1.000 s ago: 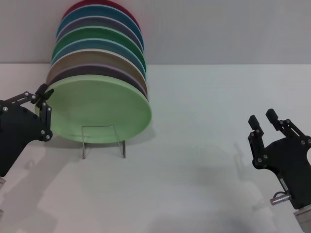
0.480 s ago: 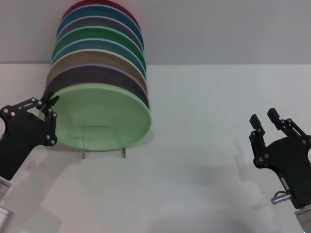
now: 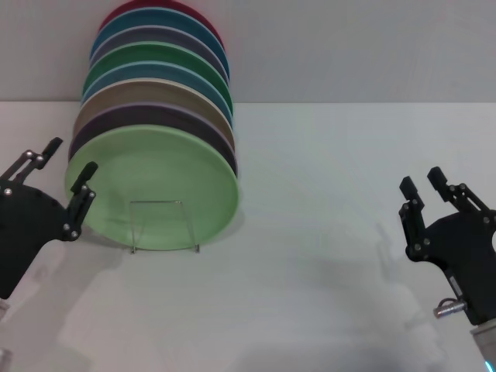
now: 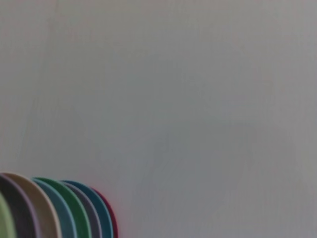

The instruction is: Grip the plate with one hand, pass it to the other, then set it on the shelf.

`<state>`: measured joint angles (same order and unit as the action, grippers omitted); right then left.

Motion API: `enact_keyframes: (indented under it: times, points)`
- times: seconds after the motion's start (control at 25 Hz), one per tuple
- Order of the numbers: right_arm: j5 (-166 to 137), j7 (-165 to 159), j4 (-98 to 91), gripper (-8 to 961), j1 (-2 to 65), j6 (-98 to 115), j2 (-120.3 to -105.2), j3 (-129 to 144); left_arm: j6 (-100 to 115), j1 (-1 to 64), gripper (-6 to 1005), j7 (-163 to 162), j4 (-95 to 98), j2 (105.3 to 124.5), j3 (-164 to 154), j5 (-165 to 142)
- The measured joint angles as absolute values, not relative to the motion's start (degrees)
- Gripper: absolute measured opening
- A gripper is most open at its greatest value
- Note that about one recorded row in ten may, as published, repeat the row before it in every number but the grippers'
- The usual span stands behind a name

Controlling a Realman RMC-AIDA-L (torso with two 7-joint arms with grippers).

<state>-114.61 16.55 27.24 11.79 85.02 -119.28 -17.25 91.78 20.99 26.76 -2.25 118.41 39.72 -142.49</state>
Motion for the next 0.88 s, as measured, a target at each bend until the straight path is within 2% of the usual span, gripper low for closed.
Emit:
enact_keyframes:
  times: [0.36,0.88]
  points:
    - [-114.61,12.2,24.84,320,14.31,85.43,-119.18,-20.31,95.22,14.26,466,19.63,-8.88,118.43,43.12,-142.44]
    - [-114.6,5.38,19.11,319,16.51,88.29,-119.19,-22.41,94.1,12.6,466,1.11,-11.72,118.74,46.66,-142.27]
